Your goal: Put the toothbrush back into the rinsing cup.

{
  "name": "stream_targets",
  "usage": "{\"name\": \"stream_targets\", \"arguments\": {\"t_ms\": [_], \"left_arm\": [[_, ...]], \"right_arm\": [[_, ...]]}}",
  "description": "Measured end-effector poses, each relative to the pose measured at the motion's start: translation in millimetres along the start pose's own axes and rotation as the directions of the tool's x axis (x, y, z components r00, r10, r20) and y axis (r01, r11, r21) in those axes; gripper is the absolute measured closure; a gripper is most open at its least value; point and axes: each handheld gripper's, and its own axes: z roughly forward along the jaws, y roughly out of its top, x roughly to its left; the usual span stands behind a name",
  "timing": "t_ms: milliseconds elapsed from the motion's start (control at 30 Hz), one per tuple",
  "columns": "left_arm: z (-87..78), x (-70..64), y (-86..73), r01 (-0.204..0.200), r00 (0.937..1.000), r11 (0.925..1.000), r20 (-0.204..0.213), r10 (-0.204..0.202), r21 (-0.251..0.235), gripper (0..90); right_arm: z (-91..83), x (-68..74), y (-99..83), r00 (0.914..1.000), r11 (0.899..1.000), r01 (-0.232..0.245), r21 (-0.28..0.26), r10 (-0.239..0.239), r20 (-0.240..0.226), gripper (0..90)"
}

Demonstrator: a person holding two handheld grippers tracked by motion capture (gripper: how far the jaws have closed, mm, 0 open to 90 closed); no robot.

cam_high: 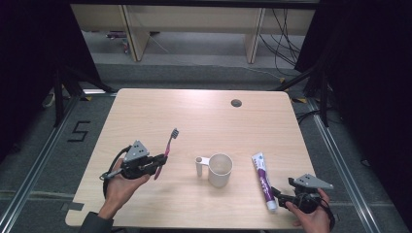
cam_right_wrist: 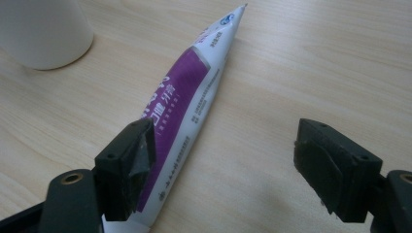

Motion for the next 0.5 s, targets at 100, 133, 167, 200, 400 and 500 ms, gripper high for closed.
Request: {"name": "stream_targets", "arguments": {"t_ms": [100, 133, 167, 200, 400, 500], "left_arm": [[0.1, -5.7, 4.2, -0.004, 1.0000, 0.9986, 0.007, 0.004, -0.052, 83.2], [0.8, -7.9, 6.7, 0.003, 1.0000, 0.9976, 0.008, -0.002, -0.070, 83.2], [0.8, -7.9, 6.7, 0.003, 1.0000, 0.9976, 0.008, -0.002, -0.070, 83.2], [2.5, -9.0, 7.5, 0.011, 0.9999, 0.9957, 0.014, -0.010, -0.092, 83.2], [5.8, -12.1, 11.0, 0.012, 0.9999, 0.9929, 0.005, -0.011, -0.118, 83.2], [7.5, -11.7, 13.5, 0.028, 0.9994, 0.9887, 0.024, -0.024, -0.147, 83.2]], "right_arm": [[0.5, 0.0, -0.1, 1.0000, 1.000, 0.001, -0.001, -0.001, -0.001, 24.3], [0.2, 0.3, 0.2, 1.0000, 1.000, -0.001, 0.000, 0.001, -0.001, 24.3], [0.2, 0.3, 0.2, 1.0000, 1.000, -0.001, 0.000, 0.001, -0.001, 24.3], [0.1, 0.2, 0.3, 1.0000, 1.000, 0.001, -0.001, -0.001, -0.001, 24.2], [0.4, -0.2, -0.1, 1.0000, 1.000, 0.004, 0.000, -0.004, 0.006, 24.2], [0.4, -0.1, -0.2, 1.0000, 1.000, 0.001, -0.001, -0.001, 0.003, 24.3]]}}
